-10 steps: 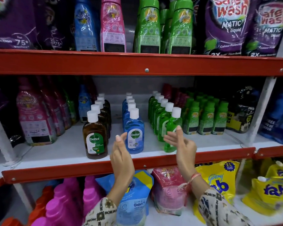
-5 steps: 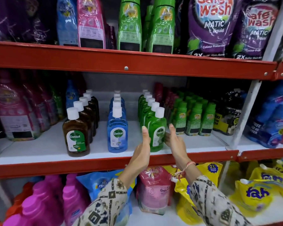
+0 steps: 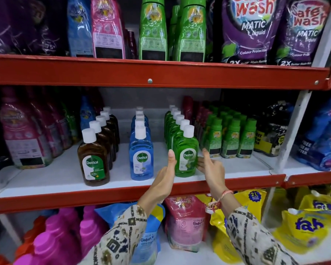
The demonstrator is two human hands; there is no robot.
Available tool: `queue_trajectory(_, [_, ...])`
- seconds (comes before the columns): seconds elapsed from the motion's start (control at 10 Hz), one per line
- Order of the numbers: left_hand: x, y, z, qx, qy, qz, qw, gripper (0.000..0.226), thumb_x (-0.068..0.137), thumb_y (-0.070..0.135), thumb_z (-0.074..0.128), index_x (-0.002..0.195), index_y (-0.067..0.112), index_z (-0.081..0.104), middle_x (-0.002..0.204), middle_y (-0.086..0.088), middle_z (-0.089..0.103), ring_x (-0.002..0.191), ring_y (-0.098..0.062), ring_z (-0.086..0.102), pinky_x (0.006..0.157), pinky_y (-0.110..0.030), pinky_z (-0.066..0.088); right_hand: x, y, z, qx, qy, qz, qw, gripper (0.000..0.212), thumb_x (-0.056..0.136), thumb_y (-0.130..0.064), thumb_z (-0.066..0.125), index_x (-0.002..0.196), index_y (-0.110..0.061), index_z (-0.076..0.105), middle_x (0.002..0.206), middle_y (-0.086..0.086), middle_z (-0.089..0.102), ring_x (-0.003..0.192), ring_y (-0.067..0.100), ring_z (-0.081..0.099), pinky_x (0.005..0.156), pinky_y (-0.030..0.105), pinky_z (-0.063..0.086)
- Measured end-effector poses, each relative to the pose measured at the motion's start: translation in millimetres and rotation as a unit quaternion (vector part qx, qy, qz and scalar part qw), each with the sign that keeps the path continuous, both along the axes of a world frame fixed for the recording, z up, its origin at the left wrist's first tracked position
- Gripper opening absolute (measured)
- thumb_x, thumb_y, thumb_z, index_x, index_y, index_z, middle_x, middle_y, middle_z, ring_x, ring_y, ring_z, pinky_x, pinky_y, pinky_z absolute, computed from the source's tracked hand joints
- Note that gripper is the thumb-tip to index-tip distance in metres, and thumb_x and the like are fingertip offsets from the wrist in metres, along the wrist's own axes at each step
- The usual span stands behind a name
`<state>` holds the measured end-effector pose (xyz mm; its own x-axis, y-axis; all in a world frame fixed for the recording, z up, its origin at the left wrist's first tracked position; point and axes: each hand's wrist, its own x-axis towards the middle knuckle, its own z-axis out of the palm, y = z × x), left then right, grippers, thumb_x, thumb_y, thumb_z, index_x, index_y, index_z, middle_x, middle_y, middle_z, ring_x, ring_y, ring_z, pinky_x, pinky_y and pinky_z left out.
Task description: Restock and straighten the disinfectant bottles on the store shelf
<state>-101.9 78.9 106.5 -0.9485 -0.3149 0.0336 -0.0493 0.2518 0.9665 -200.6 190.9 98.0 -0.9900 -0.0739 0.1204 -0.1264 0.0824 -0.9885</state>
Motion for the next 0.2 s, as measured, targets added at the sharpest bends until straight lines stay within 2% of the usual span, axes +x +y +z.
queue_trajectory(0.1, [6.0,0.1,-1.0,-0.083,0.025,-0.001,0.996,0.097,0.065,0.096,0.002,0.127,0.041,0.054,0.132,0.008,0.053,0.12,-0.011,0.044,0.107,-0.033,0.028,-0.7,4.7,4.8,0.0,0.003,0.042,0.999,0.062,0.097,-0.052,0.05,0.092,0.006,0.073,0.103,0.024,0.076,0.099,0.036,0.072,0.1,0.056,0.052])
queue_trajectory(0.2, [13.4,-3.6,0.8,-0.203,0.121,0.033,0.971,0.078,0.088,0.074,0.013,0.151,0.029,0.026,0.16,0.005,0.026,0.145,-0.003,0.021,0.122,-0.03,0.016,1.1,18.3,25.4,0.016,0.032,0.03,0.999,0.062,0.098,-0.047,0.052,0.11,0.012,0.065,0.12,0.04,0.061,0.114,0.052,0.059,0.104,0.06,0.046])
